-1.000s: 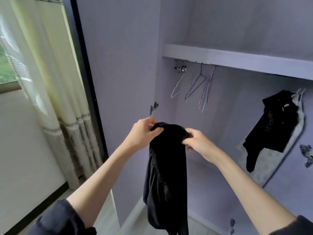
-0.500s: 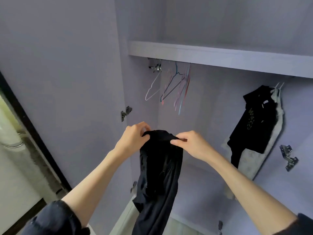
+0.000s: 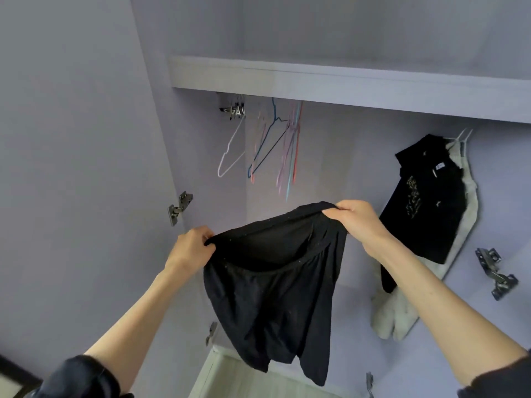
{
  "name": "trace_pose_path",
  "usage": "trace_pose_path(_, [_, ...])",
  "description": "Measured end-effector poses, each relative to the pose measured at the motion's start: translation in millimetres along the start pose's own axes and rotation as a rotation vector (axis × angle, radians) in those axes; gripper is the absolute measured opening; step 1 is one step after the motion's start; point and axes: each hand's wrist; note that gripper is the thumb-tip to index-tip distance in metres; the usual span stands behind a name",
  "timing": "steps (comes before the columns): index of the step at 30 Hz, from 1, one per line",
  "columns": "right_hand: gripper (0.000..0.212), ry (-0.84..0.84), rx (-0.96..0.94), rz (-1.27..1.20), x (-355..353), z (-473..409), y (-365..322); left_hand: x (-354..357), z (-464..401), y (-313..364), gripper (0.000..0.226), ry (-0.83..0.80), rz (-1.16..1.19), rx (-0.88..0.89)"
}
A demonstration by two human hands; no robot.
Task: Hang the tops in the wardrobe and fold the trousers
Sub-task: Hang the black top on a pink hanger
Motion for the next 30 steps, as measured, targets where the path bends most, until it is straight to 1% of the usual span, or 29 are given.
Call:
trace_pose_path(1, [0.018, 0.036, 0.014, -0.017, -1, -6, 2, 2, -11, -1, 0.02, -0.014, 0.006, -0.002])
trace_pose_path(4, [0.034, 0.196, 0.018, -0.021, -3, -21, 5, 7, -38, 0, 0.018, -0.045, 0.022, -0.016])
trace_pose_path(6, [0.043, 0.286, -0.017, 0.021, -4, -28, 6, 11, -55, 2, 0.019, -0.06, 0.125, -0.062])
trace_pose_path(7, [0.046, 0.319, -0.042, 0.105, -6, -31, 7, 12, -62, 5, 0.02, -0.076, 0.235, -0.12])
trace_pose_path(8, [0.047, 0.341, -0.071, 0.243, -7, -33, 9, 11, -66, 10, 0.021, -0.1, 0.391, -0.193])
trace_pose_path(10, [0.044, 0.36, -0.089, 0.504, -10, -39, 16, 12, -73, 22, 0.022, -0.204, 0.749, -0.341])
trace_pose_path(11, [0.042, 0.368, -0.08, 0.569, -12, -42, 19, 11, -75, 27, 0.02, -0.255, 0.888, -0.388])
trace_pose_path(12, [0.04, 0.376, -0.072, 0.607, -13, -46, 21, 9, -78, 31, 0.018, -0.292, 0.973, -0.411])
trace_pose_path(13, [0.039, 0.388, -0.068, 0.639, -14, -49, 24, 8, -82, 35, 0.015, -0.315, 1.006, -0.412])
trace_pose_path(15, [0.037, 0.421, -0.076, 0.732, -16, -56, 25, 4, -87, 42, 0.011, -0.319, 0.938, -0.336])
trace_pose_path(17, [0.034, 0.457, -0.106, 0.775, -18, -63, 24, 2, -90, 50, 0.01, -0.297, 0.774, -0.188])
trace_pose_path(20, [0.023, 0.489, -0.202, 0.727, -23, -74, 22, -3, -94, 59, 0.01, -0.289, 0.541, 0.026])
trace_pose_path(22, [0.03, 0.451, -0.238, 0.684, -29, -83, 22, -5, -98, 63, 0.006, -0.323, 0.395, 0.107])
trace_pose_path(24, [0.034, 0.409, -0.217, 0.579, -34, -91, 21, -5, -106, 61, 0.003, -0.349, 0.23, 0.144])
trace_pose_path(25, [0.035, 0.387, -0.183, 0.516, -35, -94, 20, -3, -110, 59, 0.005, -0.356, 0.156, 0.152])
trace_pose_path(27, [0.034, 0.356, -0.115, 0.366, -38, -99, 19, -1, -117, 49, 0.018, -0.352, 0.021, 0.16])
trace_pose_path(28, [0.034, 0.354, -0.076, 0.275, -40, -102, 19, 0, -119, 44, 0.021, -0.331, -0.067, 0.155])
trace_pose_path(30, [0.032, 0.334, 0.008, 0.101, -44, -107, 21, -2, -119, 35, 0.018, -0.262, -0.283, 0.114])
Point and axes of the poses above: each hand's wrist, its own z-axis away from the middle knuckle, its own x-axis out of the palm, y = z × x, and after that the axes turned 8 degrees about -z, right-handed
